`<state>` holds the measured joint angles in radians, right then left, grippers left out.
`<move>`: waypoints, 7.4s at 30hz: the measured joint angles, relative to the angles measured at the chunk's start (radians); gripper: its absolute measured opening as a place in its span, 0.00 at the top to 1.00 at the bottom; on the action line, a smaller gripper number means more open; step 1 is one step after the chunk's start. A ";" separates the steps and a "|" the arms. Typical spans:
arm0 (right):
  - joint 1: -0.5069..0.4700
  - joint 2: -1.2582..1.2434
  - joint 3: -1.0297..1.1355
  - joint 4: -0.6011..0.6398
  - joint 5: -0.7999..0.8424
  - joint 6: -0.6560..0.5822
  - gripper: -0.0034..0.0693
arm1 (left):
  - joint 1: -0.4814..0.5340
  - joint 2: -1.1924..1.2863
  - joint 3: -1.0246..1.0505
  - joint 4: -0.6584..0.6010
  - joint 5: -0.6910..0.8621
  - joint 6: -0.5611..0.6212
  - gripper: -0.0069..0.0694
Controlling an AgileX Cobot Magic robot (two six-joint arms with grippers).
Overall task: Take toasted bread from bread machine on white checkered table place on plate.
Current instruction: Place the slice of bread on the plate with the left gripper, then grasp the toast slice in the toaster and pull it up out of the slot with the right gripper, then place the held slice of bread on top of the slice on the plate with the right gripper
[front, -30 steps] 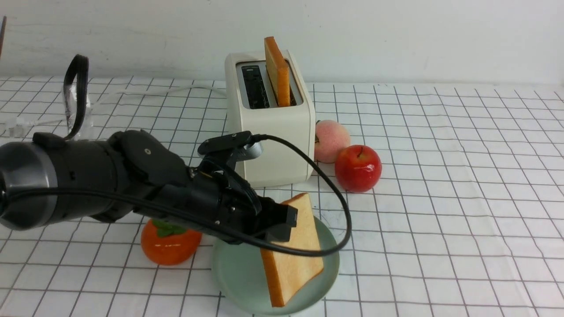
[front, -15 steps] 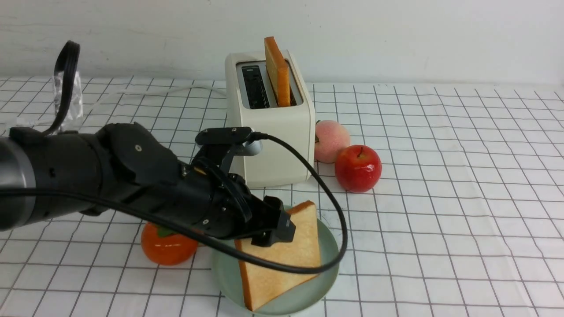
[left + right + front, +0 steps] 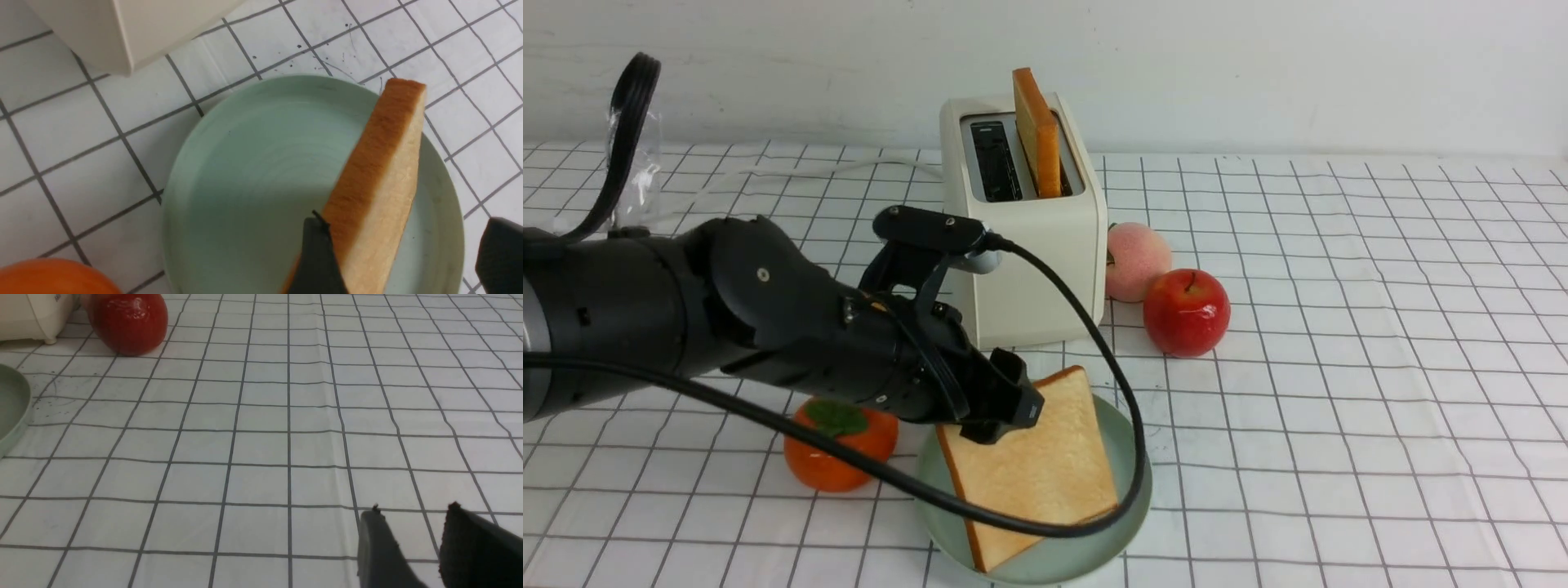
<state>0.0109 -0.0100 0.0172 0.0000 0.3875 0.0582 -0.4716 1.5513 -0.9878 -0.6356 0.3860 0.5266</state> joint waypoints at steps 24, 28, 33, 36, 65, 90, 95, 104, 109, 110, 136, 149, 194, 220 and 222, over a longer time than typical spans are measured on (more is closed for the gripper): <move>0.000 0.000 0.000 0.000 0.000 0.000 0.62 | 0.000 -0.434 0.073 0.030 0.145 -0.073 0.93; 0.000 0.000 0.000 0.000 0.000 0.000 0.62 | 0.000 -0.602 0.172 0.030 0.029 -0.077 0.93; 0.000 0.000 0.000 0.000 0.000 0.000 0.62 | 0.000 -0.790 0.281 0.010 -0.088 -0.077 0.93; 0.000 0.000 0.000 0.000 0.000 0.000 0.62 | 0.000 -0.896 0.359 0.003 -0.150 -0.077 0.93; 0.007 0.154 -0.243 0.514 -0.003 0.074 0.69 | 0.000 -1.263 0.591 -0.004 -0.198 -0.077 0.93; 0.536 1.499 -1.604 0.063 0.705 0.118 0.90 | 0.000 -1.263 0.591 -0.005 -0.201 -0.077 0.93; 0.631 1.724 -1.843 -0.011 0.659 0.222 0.72 | 0.000 -1.263 0.591 -0.005 -0.201 -0.077 0.93; 0.632 1.984 -2.084 -0.106 0.450 0.236 0.30 | 0.000 -1.263 0.591 -0.006 -0.198 -0.077 0.93; 0.620 2.083 -2.118 -0.252 0.287 0.307 0.26 | 0.000 -1.263 0.591 -0.006 -0.197 -0.077 0.93; 0.614 2.097 -2.121 -0.279 0.267 0.337 0.27 | 0.000 -1.263 0.591 -0.006 -0.196 -0.077 0.93; 0.565 2.204 -2.127 -0.318 0.104 0.469 0.74 | 0.000 -1.263 0.591 -0.006 -0.181 -0.077 0.93; 0.565 2.133 -2.125 -0.332 0.104 0.470 0.79 | 0.000 -1.263 0.591 -0.006 -0.177 -0.077 0.93; 0.498 1.627 -1.088 1.608 0.191 -1.076 0.79 | 0.000 -1.263 0.591 -0.006 -0.172 -0.077 0.90; 0.469 1.775 -1.083 1.604 0.136 -1.106 0.79 | 0.000 -1.263 0.591 -0.006 -0.172 -0.073 0.88; 0.469 1.785 -1.083 1.604 0.128 -1.100 0.79 | 0.000 -1.263 0.591 -0.006 -0.172 -0.073 0.88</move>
<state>0.4797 1.7752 -1.0655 1.6040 0.5155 -1.0423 -0.4716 0.2887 -0.3973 -0.6412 0.2142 0.4534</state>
